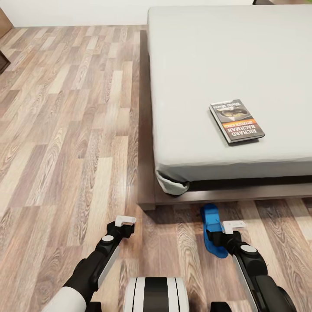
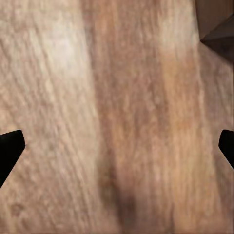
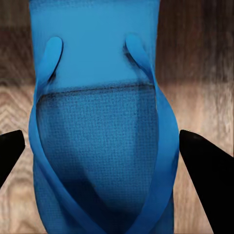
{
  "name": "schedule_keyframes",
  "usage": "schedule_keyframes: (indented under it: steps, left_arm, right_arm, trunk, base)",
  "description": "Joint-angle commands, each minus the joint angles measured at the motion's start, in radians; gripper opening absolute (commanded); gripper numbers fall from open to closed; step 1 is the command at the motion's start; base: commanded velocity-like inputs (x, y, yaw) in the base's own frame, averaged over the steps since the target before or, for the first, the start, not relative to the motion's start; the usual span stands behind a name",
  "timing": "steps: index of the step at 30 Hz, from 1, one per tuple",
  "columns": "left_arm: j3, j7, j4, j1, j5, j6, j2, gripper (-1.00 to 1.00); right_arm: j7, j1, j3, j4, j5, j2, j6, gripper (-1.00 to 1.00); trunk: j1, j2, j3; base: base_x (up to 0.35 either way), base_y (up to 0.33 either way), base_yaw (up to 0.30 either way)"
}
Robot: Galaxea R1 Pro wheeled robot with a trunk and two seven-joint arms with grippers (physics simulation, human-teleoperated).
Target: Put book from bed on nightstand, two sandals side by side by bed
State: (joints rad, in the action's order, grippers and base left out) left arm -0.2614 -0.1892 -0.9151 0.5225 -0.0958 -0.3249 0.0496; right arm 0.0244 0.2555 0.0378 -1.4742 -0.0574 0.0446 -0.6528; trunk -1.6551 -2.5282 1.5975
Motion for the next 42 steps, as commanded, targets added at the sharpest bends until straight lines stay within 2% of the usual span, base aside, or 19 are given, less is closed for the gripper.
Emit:
schedule_keyframes:
  steps: [1,10,14,21,22,24,28,39,42]
  left_arm:
    - [-0.004,-0.009,-0.001,0.001,-0.010,-0.003,-0.001,1.00]
    - [-0.004,-0.010,-0.001,0.001,-0.010,-0.003,-0.001,1.00]
    - [-0.005,-0.011,-0.001,0.001,-0.009,-0.001,-0.001,1.00]
    - [-0.005,-0.013,-0.009,0.001,-0.007,0.000,-0.003,1.00]
    - [-0.005,-0.013,-0.112,-0.017,-0.006,-0.013,-0.011,1.00]
    - [-0.003,-0.013,-0.213,-0.057,-0.003,-0.043,-0.013,1.00]
    - [-0.001,-0.015,-0.347,-0.100,-0.003,-0.134,-0.030,1.00]
    - [0.003,-0.015,-0.381,-0.110,-0.004,-0.164,-0.040,1.00]
    - [0.003,-0.015,-0.382,-0.110,-0.004,-0.164,-0.040,1.00]
  right_arm:
    - [0.003,0.000,-0.001,-0.044,0.007,0.000,-0.006,-1.00]
    - [0.003,0.001,-0.001,-0.044,0.006,0.000,-0.004,-1.00]
    - [0.003,0.001,-0.001,-0.044,0.006,0.000,-0.004,-1.00]
    - [0.003,0.001,-0.001,-0.044,0.006,0.000,-0.004,-1.00]
    - [0.003,0.001,-0.001,-0.043,0.006,0.000,-0.004,-1.00]
    - [0.003,0.001,-0.001,-0.043,0.006,0.000,-0.004,-1.00]
    - [0.003,0.001,-0.001,-0.043,0.007,0.000,-0.004,-1.00]
    - [0.003,0.001,-0.001,-0.042,0.006,0.000,-0.004,-1.00]
    - [0.003,0.001,-0.001,-0.041,0.006,-0.001,-0.004,-1.00]
  trunk:
    - [0.000,0.000,0.001]
    - [0.000,0.000,0.001]
    - [0.000,0.000,0.001]
    - [-0.003,-0.002,0.028]
    - [-0.003,-0.002,0.031]
    - [-0.004,-0.003,0.039]
    - [-0.006,-0.004,0.055]
    - [-0.011,-0.006,0.097]
    - [-0.011,-0.006,0.097]
  base:
    - [0.000,0.284,0.000]
    - [0.000,0.277,0.000]
    - [0.000,0.027,0.000]
    - [0.000,0.003,0.000]
    - [0.000,0.000,0.000]
    - [0.000,0.000,0.000]
    - [0.000,0.000,0.000]
    - [0.000,0.000,0.000]
    - [0.000,0.000,0.000]
